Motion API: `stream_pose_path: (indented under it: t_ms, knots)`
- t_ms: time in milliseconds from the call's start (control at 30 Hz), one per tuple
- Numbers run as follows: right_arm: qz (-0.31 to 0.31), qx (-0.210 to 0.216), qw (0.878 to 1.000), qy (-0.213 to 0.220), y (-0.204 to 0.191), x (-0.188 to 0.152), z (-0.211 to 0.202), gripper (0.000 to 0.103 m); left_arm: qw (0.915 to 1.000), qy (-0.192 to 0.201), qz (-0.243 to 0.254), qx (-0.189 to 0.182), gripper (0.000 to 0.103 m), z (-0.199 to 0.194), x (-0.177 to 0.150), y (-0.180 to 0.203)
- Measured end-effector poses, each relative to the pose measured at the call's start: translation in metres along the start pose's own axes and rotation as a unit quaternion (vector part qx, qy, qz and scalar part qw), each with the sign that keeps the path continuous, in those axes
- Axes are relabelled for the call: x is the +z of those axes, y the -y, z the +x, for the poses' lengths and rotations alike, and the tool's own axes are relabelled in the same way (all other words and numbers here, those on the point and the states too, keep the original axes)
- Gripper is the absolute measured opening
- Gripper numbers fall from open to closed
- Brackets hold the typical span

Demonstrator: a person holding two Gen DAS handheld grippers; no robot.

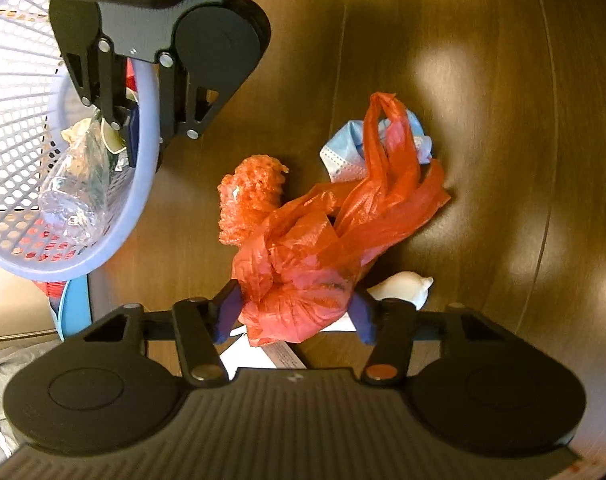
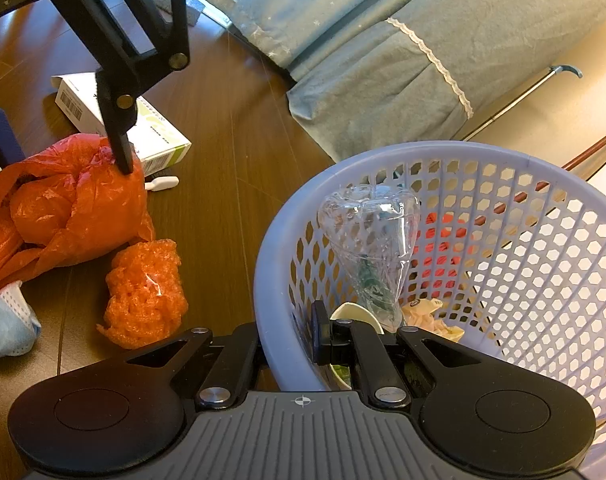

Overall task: Collect trash
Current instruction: 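Reach the left tool to the red plastic bag and grasp it, then carry the red bag over the wastebasket and release it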

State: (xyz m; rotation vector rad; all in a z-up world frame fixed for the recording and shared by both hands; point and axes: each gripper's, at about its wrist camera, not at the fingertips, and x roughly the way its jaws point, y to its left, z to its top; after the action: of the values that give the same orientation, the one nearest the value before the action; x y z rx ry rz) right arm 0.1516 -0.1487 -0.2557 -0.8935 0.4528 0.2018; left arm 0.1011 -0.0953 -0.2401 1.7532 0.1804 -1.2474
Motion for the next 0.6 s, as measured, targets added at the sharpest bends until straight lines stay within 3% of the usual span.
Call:
stream_pose_path:
  t_ms: [300,600]
  knots:
    - [-0.001,0.0,1.0,0.0,0.0,0.0,0.0,0.004,0.9997,0.016,-0.014,0.015,0.048,-0.031,-0.008,-0.002]
    - [0.0,0.0,1.0,0.0,0.0,0.0,0.0,0.004,0.9968,0.019,-0.032,0.071,0.048,-0.071,-0.013,-0.036]
